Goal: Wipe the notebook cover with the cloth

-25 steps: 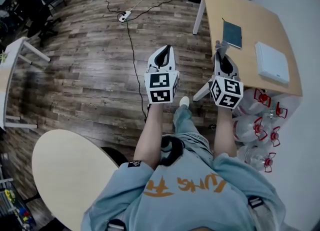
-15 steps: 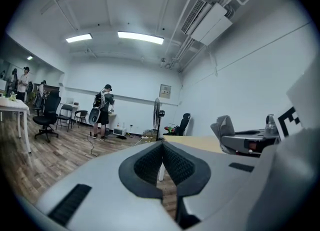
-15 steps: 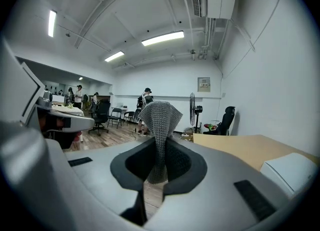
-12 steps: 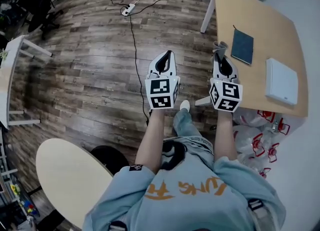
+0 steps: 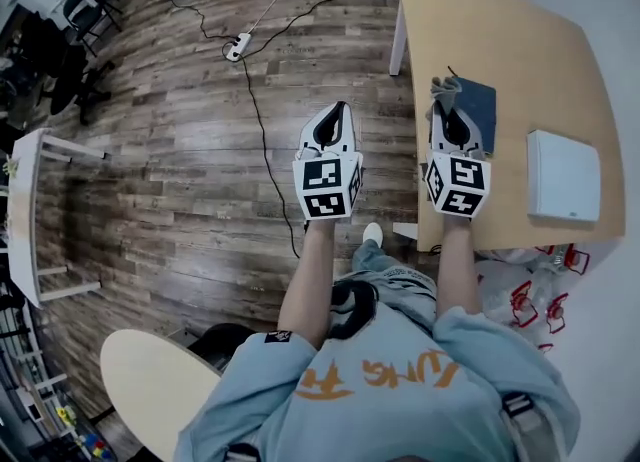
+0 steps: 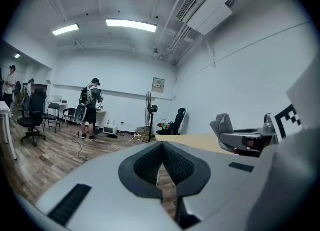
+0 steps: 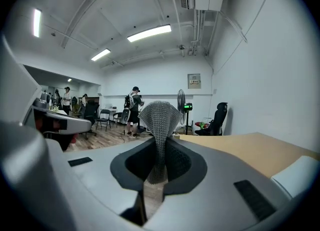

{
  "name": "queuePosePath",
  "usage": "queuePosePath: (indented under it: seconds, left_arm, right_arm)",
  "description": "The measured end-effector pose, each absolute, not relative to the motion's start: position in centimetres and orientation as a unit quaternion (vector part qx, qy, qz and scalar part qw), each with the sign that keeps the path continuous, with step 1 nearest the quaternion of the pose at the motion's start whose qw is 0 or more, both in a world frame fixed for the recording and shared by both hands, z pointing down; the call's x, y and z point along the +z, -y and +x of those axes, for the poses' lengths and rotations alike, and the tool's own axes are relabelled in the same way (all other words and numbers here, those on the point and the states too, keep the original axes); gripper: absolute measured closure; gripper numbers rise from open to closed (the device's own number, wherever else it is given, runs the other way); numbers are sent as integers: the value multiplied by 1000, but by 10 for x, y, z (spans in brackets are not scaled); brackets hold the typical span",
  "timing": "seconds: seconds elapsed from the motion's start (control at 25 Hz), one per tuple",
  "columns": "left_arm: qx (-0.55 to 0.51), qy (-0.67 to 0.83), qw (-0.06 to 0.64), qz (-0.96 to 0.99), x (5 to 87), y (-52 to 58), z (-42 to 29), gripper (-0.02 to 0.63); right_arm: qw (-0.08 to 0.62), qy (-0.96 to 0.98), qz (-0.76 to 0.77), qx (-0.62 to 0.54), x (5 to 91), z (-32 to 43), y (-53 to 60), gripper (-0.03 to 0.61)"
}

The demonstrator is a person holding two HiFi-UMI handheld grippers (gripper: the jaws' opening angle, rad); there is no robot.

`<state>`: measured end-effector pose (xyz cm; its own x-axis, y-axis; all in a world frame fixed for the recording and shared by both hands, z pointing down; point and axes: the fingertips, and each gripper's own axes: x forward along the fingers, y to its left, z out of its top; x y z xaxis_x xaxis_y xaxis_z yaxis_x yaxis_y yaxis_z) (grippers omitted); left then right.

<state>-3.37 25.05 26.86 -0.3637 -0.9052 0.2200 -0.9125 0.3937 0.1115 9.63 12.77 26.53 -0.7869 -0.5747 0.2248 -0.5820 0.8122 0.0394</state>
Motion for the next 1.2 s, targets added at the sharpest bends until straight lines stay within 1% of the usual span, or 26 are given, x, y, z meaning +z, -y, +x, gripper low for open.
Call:
queuePosePath:
  seconds: [0.2,0.44,0.64,0.88,1.08,1.2]
  left_arm:
    - [15,822,110,558,249,-209,-44,597]
    - [26,827,117,549,249,-202,-71,597]
    - [33,825,115,553,248,-185,-88,597]
    - [31,796,125,591,269,-123,-102,597]
    - [37,735,143,662,290,-47,-90,597]
    - [39,705,150,692,300,-8,-98,597]
  right_arm:
    - [100,945,310,17,247,80,-84,551]
    - [98,952,287,30,252,45,-75,551]
    - [92,952,290,41,256,33,-63,551]
    - [97,934,341,47,274,39,-19,551]
    - [116,889,438,64,292,74,33,551]
    - [121,872,470,67,298,67,60,551]
